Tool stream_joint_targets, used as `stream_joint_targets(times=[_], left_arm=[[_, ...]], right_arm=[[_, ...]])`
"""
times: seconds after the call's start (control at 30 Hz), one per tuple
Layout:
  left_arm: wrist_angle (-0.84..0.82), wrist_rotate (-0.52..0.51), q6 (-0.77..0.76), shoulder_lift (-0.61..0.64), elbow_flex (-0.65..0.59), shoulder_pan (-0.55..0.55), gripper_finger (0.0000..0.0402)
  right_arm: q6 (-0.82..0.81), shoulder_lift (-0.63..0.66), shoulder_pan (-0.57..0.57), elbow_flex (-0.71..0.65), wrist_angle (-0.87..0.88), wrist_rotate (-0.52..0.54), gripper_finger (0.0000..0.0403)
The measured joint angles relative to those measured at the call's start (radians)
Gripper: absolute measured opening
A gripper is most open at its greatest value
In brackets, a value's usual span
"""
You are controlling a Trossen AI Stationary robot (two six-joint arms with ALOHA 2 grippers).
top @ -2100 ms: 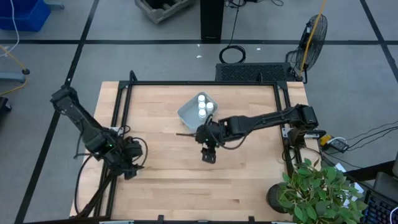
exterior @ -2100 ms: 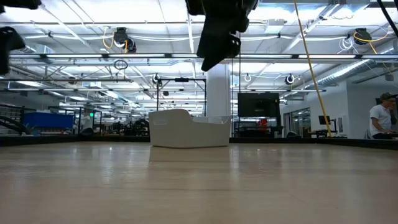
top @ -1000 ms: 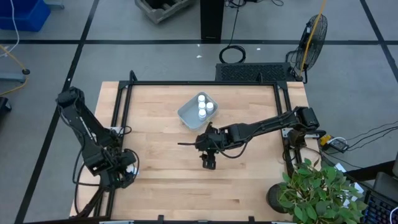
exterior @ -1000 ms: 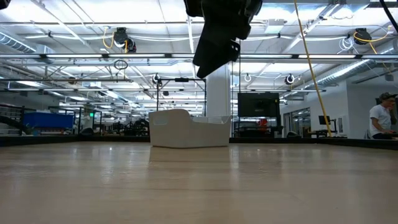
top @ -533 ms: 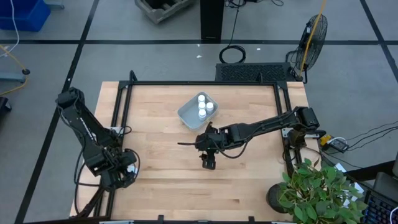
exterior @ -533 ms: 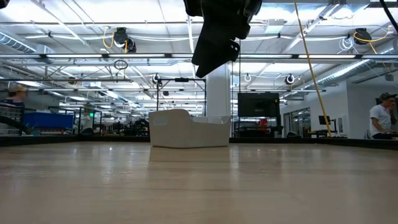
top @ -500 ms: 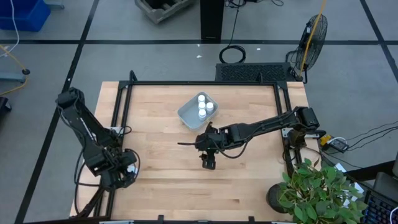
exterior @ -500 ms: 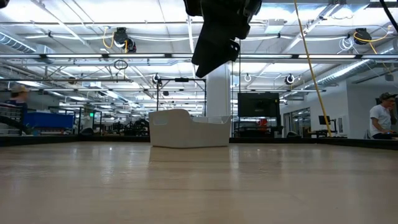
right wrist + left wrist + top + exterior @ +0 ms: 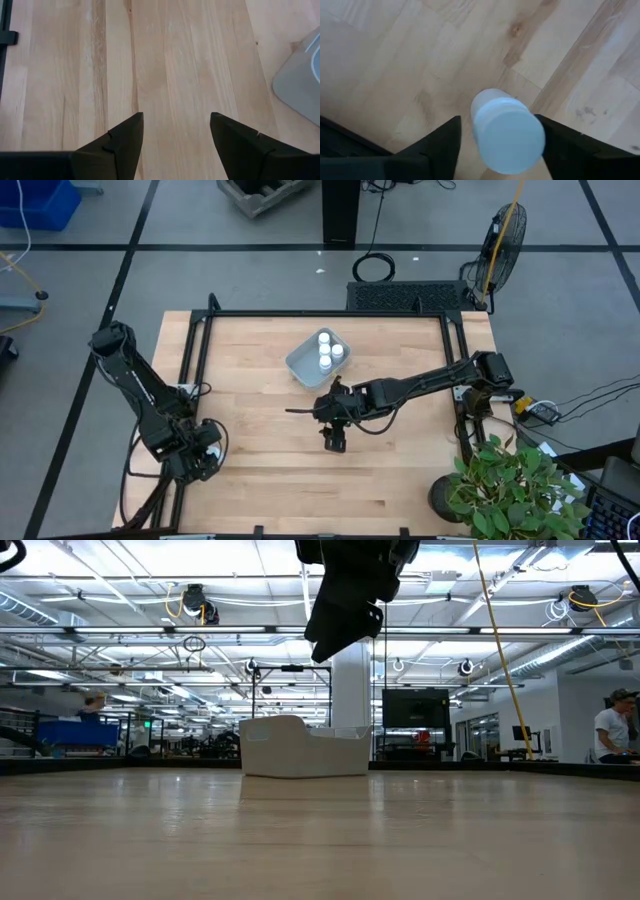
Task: Pick and place pill bottles into a basket
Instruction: Put the white medicine bottle into the gray bin
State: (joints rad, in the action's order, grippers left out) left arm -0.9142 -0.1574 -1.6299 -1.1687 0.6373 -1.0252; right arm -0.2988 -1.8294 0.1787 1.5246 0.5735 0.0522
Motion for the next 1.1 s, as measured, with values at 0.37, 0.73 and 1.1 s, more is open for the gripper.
stream_joint_targets(times=[0.37, 0.73, 1.1], left_arm=[[0.001, -0.159, 0.138, 0.01, 0.0, 0.045, 0.0167], [0.043, -0.288, 0.374, 0.076, 0.0, 0.21, 0.0167], [0.301, -0.219, 0.839, 0.13, 0.002, 0.526, 0.0167]], right_arm=[[0.1, 0.002, 0.013, -0.015, -0.043, 0.007, 0.0219], [0.105, 0.016, 0.001, -0.206, -0.266, -0.002, 0.0215], [0.109, 0.315, -0.038, -0.655, -0.76, -0.031, 0.018]])
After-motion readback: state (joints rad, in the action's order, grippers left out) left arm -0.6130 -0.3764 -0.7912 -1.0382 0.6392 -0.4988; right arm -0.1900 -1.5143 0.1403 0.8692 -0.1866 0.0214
